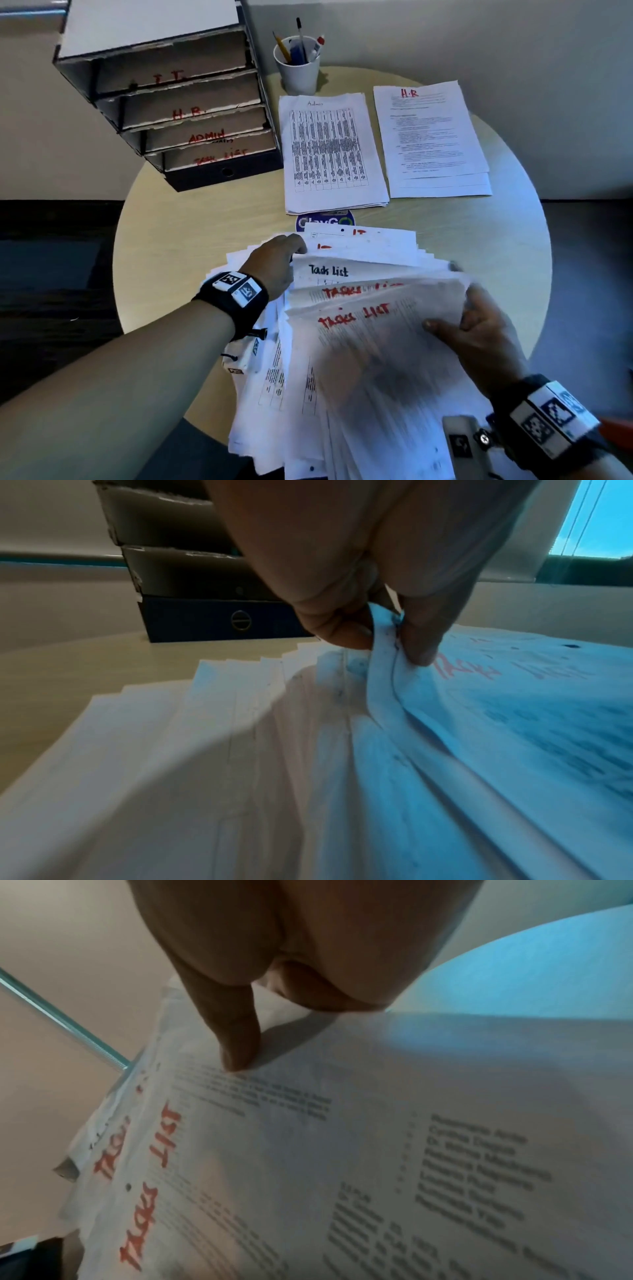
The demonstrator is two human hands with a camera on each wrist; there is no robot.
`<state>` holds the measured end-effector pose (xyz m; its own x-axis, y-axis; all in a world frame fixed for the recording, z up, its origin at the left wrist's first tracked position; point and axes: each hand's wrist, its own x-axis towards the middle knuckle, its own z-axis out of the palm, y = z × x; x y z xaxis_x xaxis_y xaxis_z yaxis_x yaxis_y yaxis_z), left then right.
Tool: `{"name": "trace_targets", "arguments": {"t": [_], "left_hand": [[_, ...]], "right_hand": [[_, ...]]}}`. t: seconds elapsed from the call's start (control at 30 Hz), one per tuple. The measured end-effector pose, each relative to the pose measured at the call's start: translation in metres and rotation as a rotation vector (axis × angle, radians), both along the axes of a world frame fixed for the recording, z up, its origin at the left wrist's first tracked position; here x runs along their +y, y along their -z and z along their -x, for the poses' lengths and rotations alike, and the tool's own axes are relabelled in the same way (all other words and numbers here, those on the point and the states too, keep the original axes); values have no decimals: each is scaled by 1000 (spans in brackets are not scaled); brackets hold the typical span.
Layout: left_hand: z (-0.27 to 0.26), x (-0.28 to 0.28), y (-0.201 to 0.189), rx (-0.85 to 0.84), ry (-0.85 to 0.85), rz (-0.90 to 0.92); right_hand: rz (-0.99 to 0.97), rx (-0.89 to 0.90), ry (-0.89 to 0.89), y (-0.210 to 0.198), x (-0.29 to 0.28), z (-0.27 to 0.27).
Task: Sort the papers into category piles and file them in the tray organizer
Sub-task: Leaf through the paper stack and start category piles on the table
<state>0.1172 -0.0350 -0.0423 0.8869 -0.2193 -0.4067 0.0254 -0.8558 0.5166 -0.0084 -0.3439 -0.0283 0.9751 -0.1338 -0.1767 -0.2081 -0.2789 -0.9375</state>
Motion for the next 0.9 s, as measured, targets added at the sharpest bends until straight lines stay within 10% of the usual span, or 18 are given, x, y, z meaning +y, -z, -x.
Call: {"name": "trace_targets", "arguments": {"t": [0.5,0.67,0.9], "left_hand": [[-8,7,-3,-276,271,-285],[-8,19,1,-575,384,-168],[14,15,-10,-550,244,52]], "right_hand": [[57,-188,-333,30,-8,-4],[85,-143,-314,30,-7,-7],[66,-88,-243,37,-11,-10]]}}
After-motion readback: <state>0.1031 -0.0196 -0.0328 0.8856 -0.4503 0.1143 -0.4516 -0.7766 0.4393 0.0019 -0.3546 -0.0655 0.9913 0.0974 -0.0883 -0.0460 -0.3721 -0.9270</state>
